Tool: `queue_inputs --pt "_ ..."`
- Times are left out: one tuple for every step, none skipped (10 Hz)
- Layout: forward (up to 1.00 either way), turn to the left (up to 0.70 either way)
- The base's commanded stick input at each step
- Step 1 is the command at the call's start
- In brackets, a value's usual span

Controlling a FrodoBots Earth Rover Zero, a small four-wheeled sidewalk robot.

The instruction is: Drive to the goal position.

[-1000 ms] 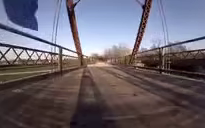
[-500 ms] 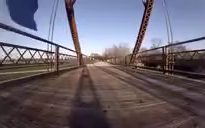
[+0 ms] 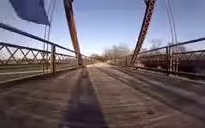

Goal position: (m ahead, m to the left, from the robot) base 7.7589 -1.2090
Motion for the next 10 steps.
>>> queue_inputs --pt "0.7 0.0" --pt "0.7 0.0" --pt "0.7 0.0" --pt "0.7 0.0" --pt "0.7 0.0" --pt "0.7 0.0" --pt "0.7 0.0" --pt "0.7 0.0" --pt "0.7 0.0" --pt "0.7 0.0"
